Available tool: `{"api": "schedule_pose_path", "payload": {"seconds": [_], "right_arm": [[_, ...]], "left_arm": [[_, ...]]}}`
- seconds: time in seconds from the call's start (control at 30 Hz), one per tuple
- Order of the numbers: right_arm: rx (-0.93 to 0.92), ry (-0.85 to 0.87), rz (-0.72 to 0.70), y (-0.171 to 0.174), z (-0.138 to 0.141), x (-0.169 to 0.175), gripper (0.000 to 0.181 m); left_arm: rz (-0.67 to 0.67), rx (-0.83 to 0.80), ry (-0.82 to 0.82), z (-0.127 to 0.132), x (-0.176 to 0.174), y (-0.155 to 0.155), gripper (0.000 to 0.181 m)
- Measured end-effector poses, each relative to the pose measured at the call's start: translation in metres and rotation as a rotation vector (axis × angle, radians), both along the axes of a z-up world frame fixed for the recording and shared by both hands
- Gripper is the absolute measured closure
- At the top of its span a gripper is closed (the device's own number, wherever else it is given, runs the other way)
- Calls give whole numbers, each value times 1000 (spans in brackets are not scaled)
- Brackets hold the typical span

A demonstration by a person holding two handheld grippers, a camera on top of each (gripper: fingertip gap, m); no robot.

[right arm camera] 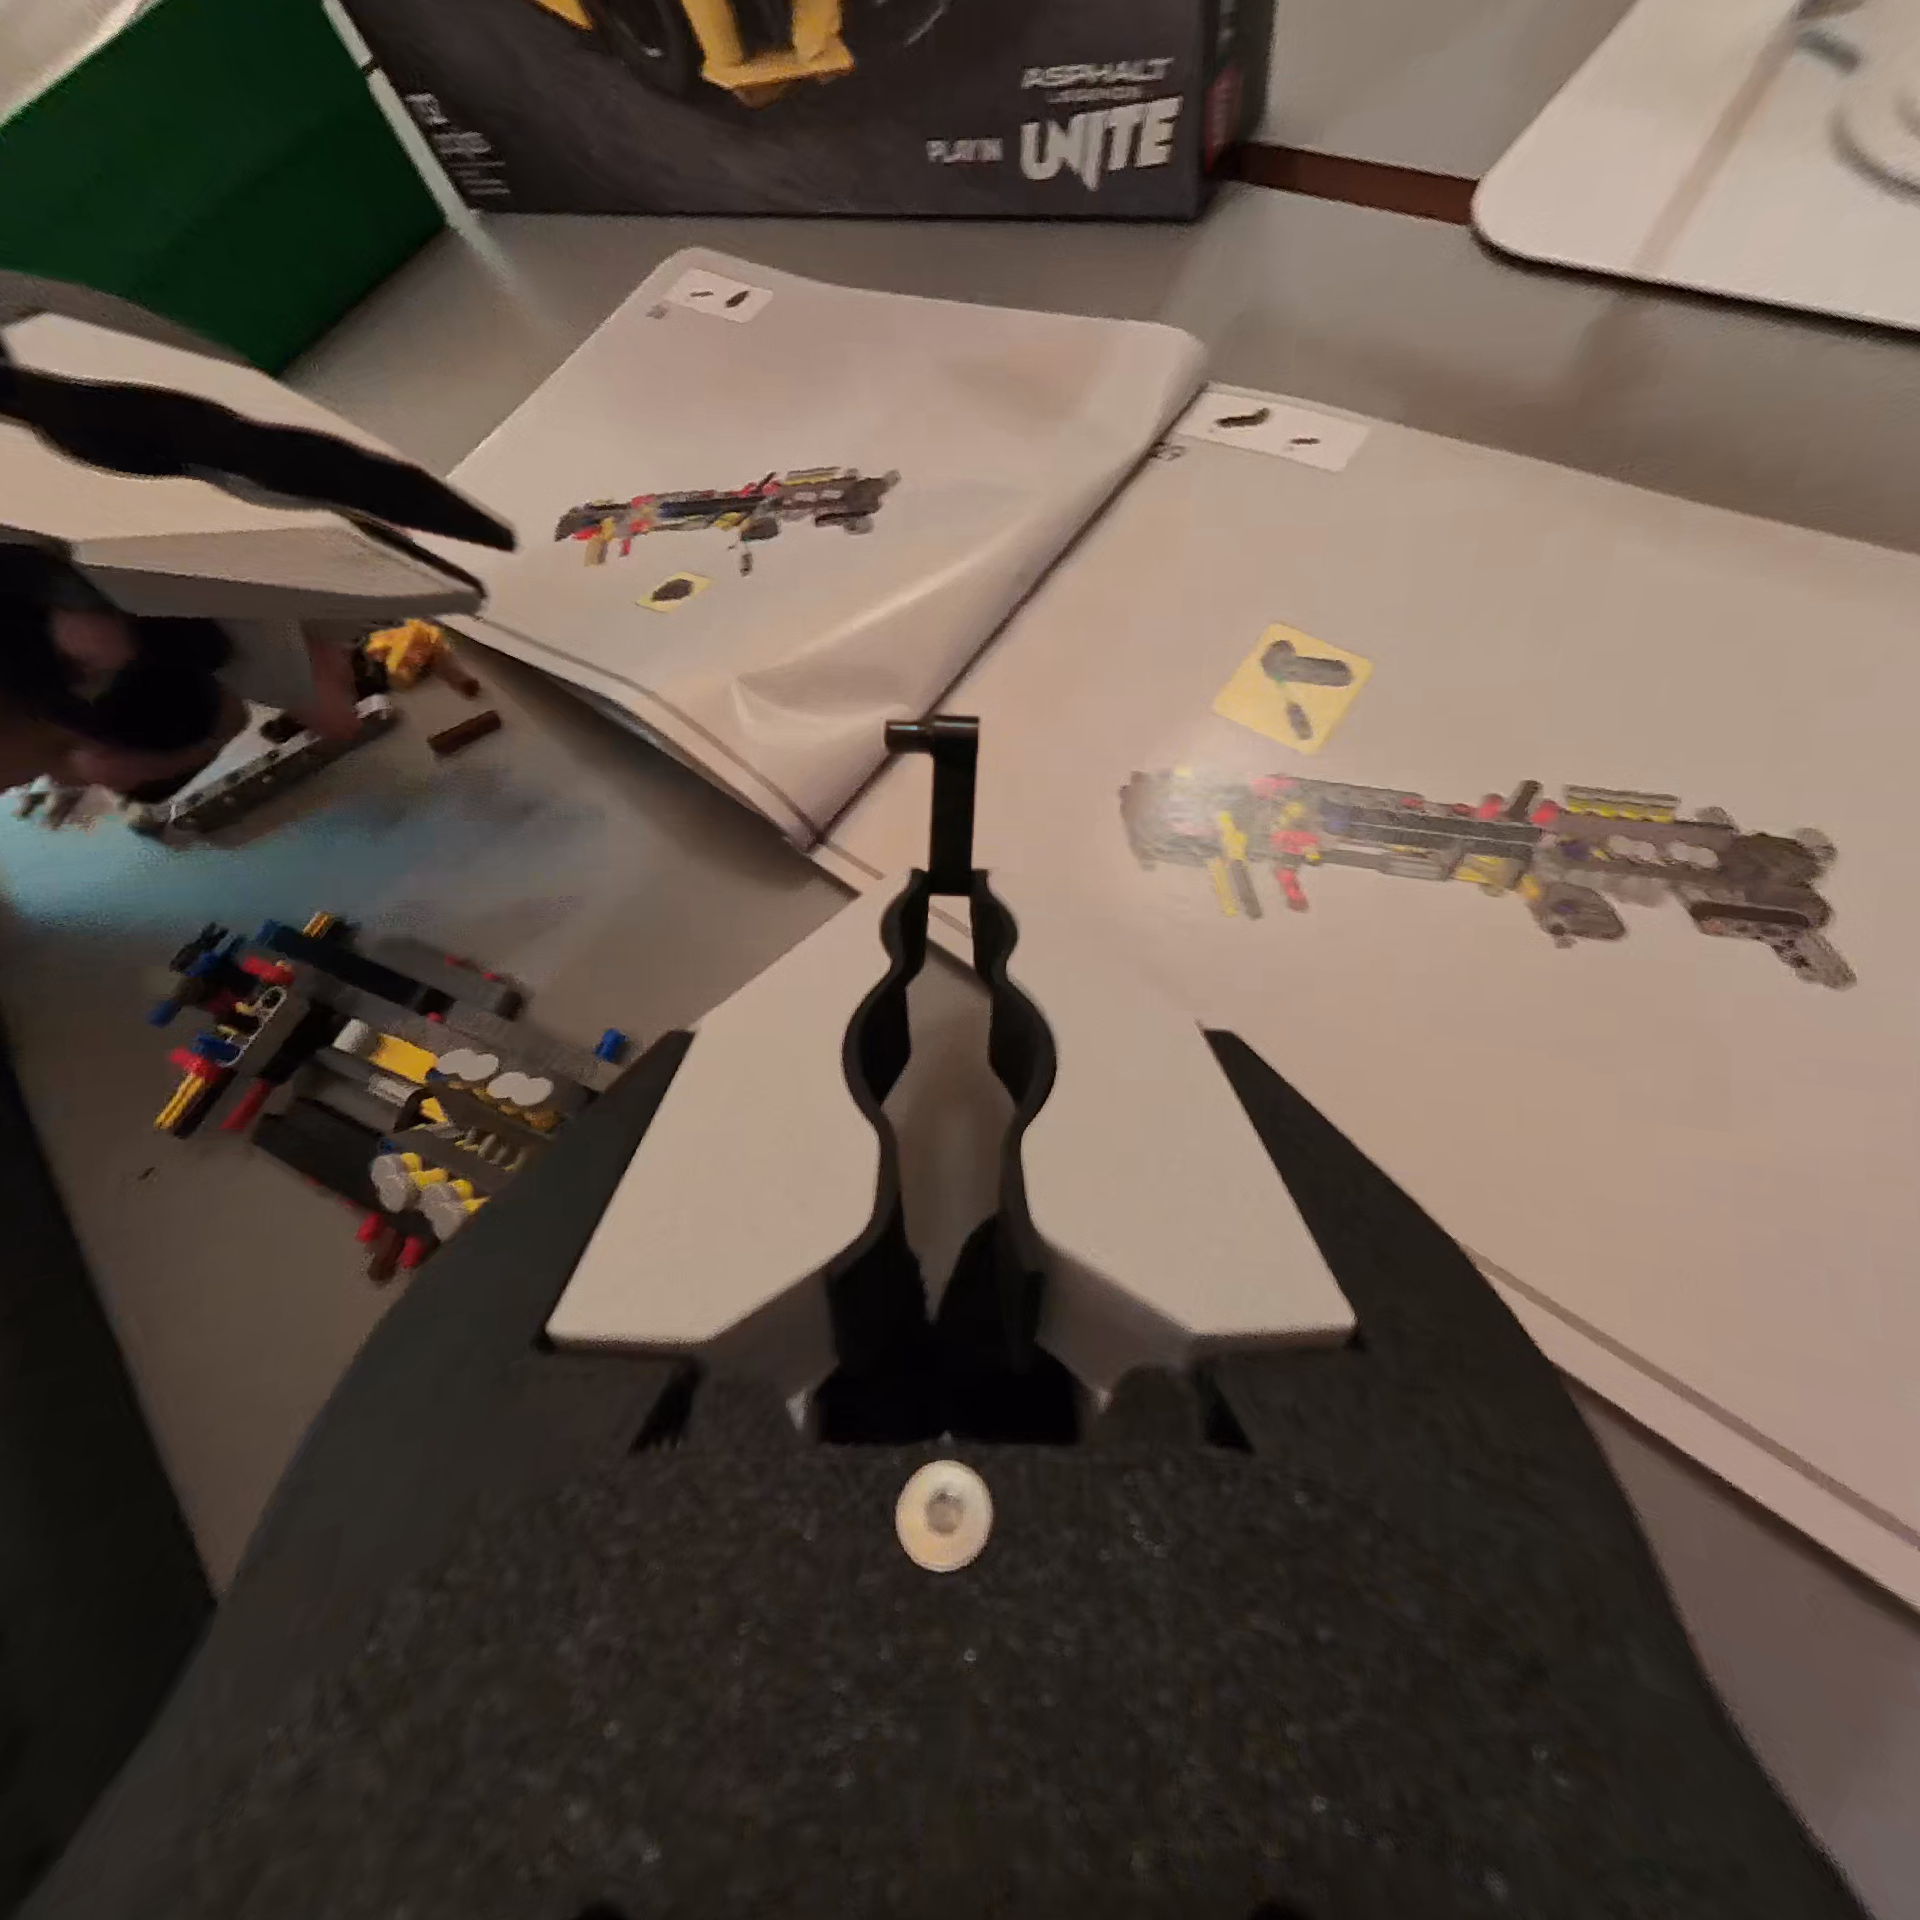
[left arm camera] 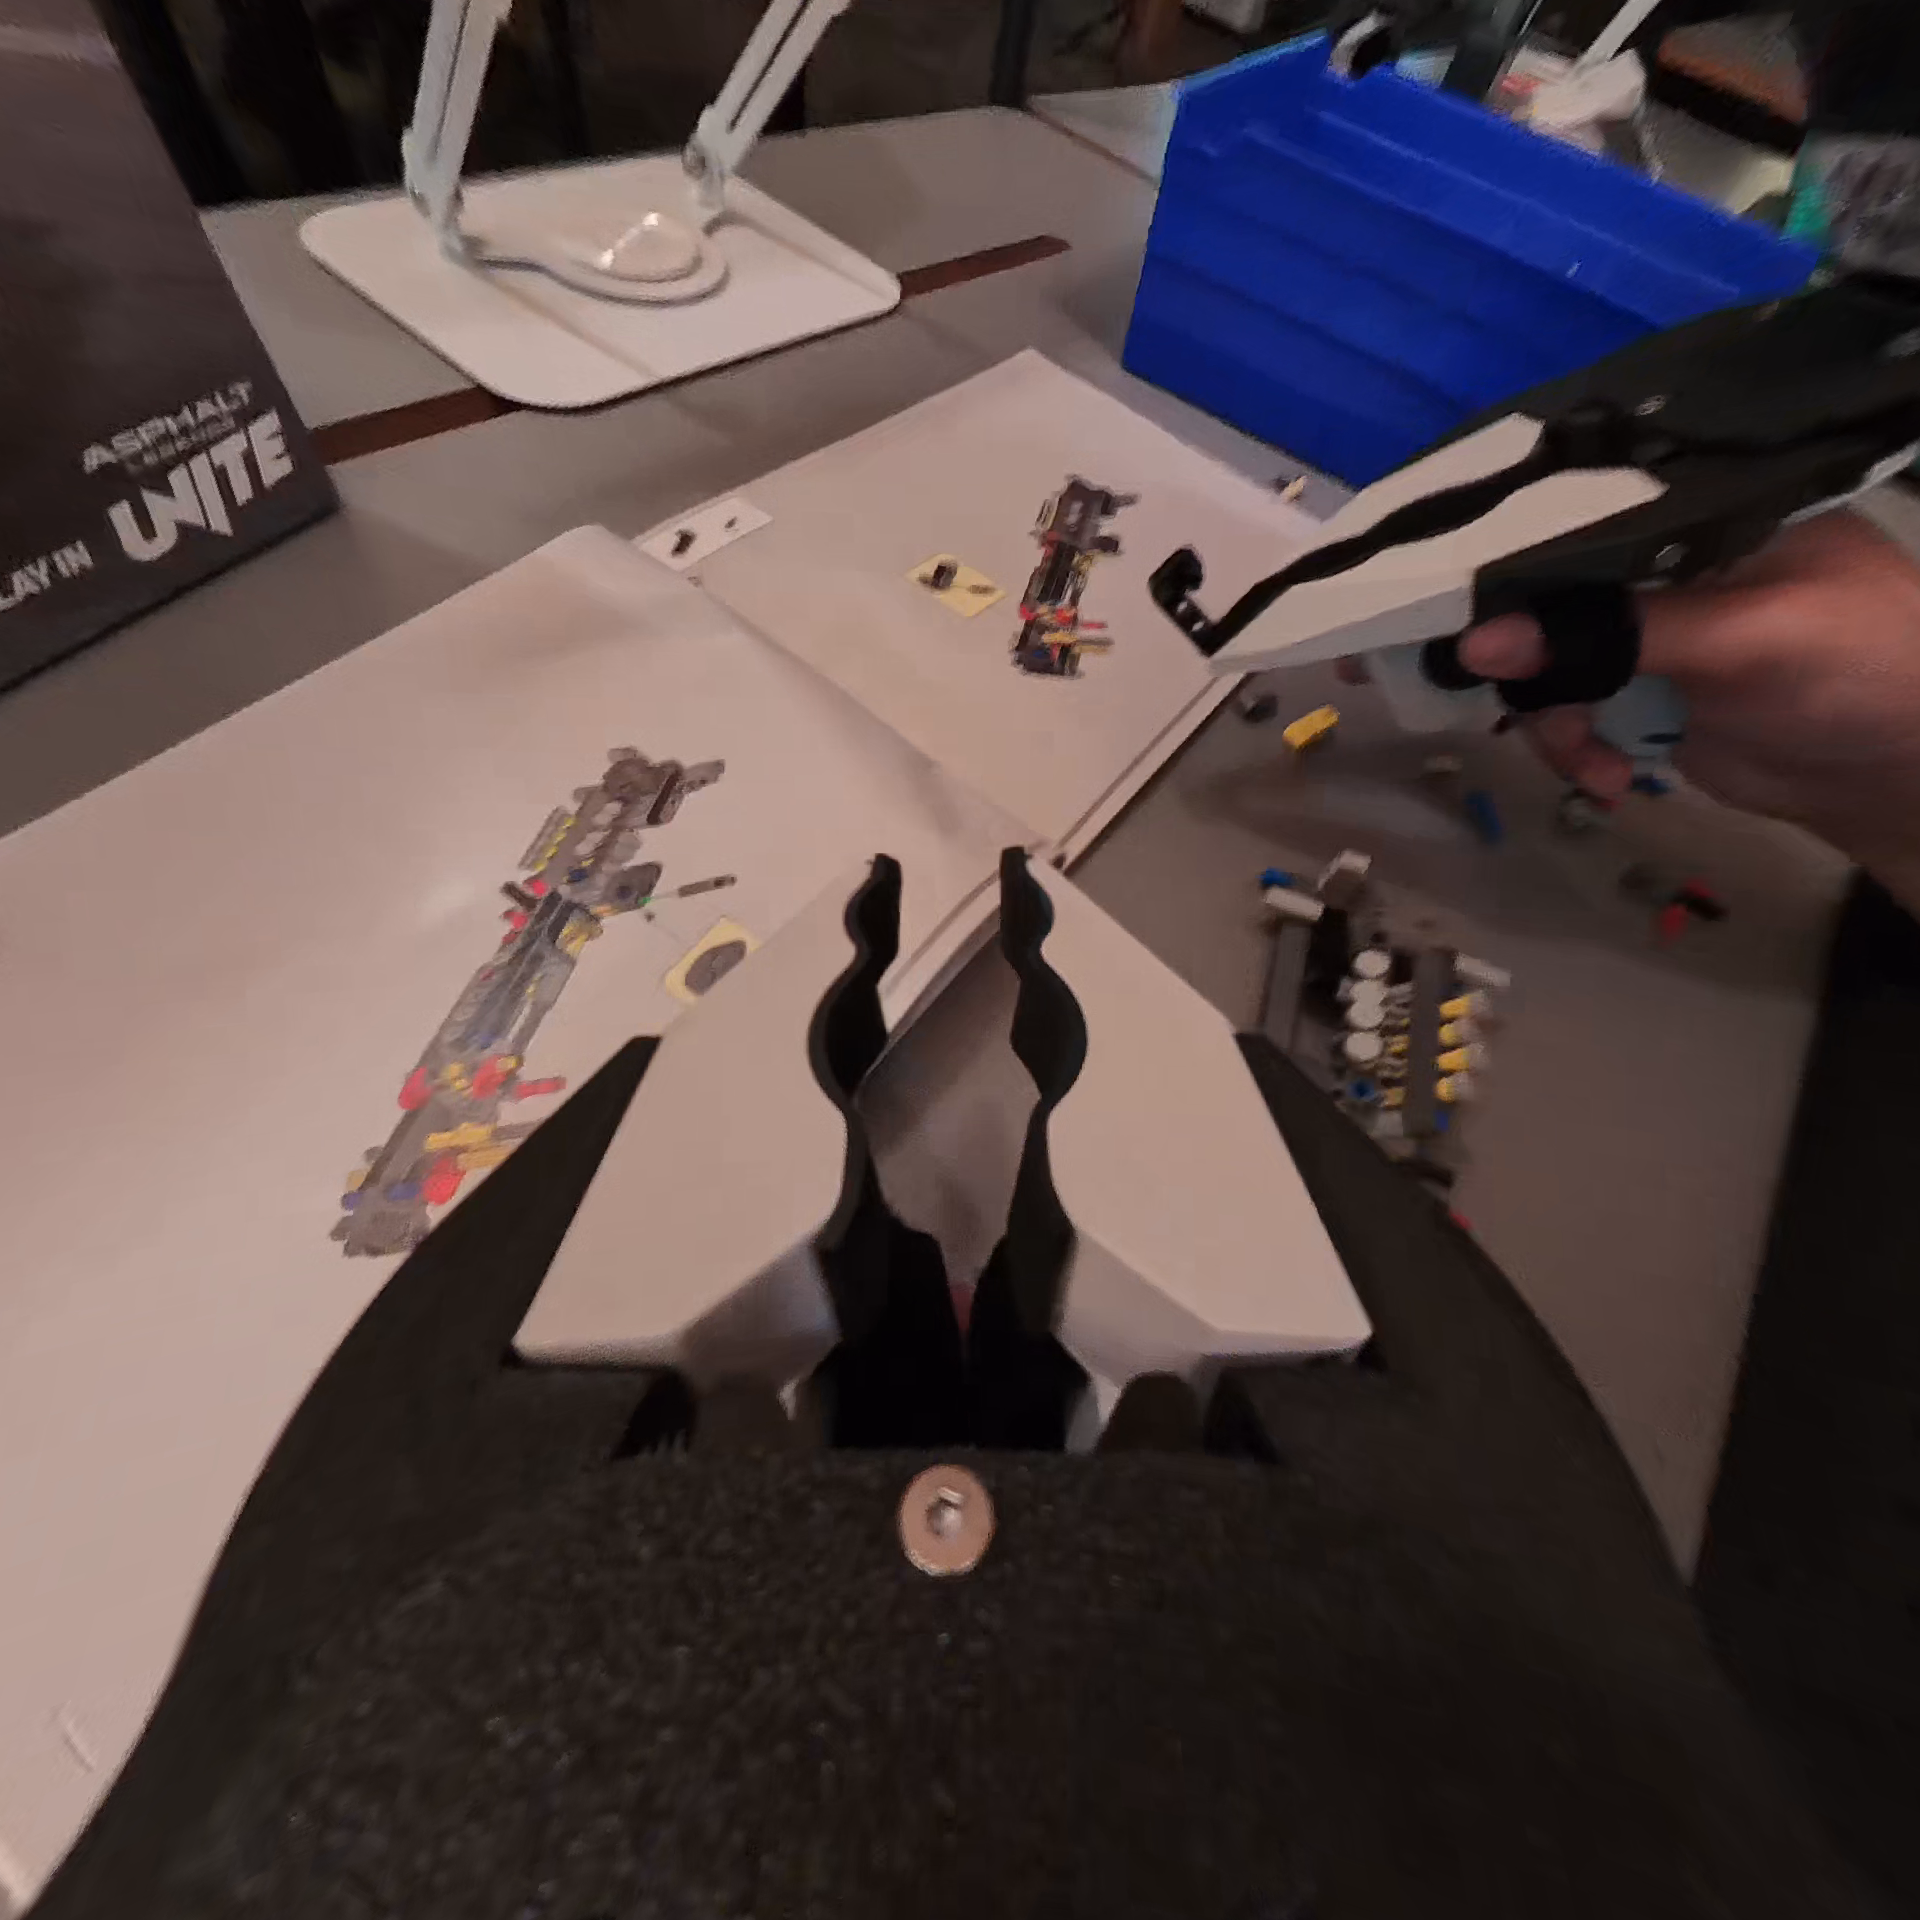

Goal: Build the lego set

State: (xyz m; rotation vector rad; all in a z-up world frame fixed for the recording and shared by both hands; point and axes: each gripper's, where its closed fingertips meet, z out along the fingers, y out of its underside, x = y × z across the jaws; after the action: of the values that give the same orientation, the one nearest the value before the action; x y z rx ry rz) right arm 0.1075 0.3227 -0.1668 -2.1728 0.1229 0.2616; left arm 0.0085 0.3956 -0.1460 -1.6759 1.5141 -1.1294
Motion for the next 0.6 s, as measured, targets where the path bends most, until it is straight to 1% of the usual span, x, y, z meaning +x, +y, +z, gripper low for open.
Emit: {"api": "schedule_pose_path", "payload": {"seconds": [0.03, 0.1, 0.13, 0.27, 0.43, 0.53, 0.6], "right_arm": [[-2, 0, 25, 1, 0, -5, 174], [22, 10, 45, 3, 4, -11, 174], [30, 18, 47, 4, 6, -12, 174], [51, 85, 66, 8, 9, -16, 175], [92, 59, 94, 8, 19, -25, 174], [147, 87, 151, 7, 28, -41, 174], [186, 129, 216, 5, 35, -53, 174]], "left_arm": [[-19, -12, 23, -4, -1, -1, 163], [-80, -35, 14, 1, -1, -8, 161], [-100, -13, -2, 3, -1, -10, 161], [-140, 92, 13, -3, -3, -10, 161], [-263, 60, 0, 2, -8, -38, 161], [-312, 79, -23, 7, -11, -53, 161], [-331, 111, -42, 10, -13, -58, 162]]}}
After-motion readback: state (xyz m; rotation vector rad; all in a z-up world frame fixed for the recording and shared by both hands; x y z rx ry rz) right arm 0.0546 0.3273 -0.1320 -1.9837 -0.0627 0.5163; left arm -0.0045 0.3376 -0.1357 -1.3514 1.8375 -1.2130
